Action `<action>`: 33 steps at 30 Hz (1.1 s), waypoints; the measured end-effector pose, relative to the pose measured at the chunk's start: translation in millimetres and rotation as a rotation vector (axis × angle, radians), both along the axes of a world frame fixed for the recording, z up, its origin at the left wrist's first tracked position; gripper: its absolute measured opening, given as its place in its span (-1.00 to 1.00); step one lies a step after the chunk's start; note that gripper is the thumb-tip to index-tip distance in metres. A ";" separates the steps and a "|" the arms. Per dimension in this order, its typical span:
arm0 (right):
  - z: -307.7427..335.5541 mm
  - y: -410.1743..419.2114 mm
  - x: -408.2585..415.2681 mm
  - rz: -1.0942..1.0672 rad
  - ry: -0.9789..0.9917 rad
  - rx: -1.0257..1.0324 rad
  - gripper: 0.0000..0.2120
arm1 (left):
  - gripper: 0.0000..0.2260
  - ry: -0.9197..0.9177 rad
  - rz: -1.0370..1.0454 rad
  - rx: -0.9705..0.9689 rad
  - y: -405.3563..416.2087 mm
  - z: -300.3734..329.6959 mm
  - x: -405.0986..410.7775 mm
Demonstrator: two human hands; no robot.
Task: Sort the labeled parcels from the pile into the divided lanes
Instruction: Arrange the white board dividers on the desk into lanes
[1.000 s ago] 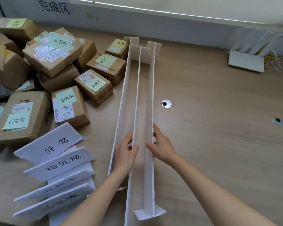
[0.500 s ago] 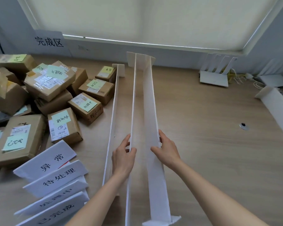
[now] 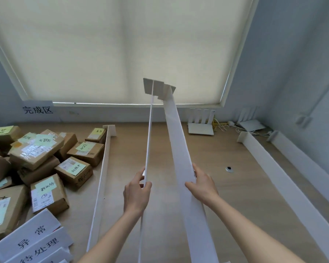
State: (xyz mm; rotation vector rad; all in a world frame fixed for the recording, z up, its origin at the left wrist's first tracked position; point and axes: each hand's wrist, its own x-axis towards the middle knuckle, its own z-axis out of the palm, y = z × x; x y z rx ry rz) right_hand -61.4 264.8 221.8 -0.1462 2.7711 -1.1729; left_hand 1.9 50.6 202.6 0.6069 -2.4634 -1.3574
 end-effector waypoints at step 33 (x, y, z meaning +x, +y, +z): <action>-48.4 320.8 20.3 -0.098 -0.101 0.179 -0.47 | -0.54 -0.122 -0.031 -0.016 257.4 -48.1 10.7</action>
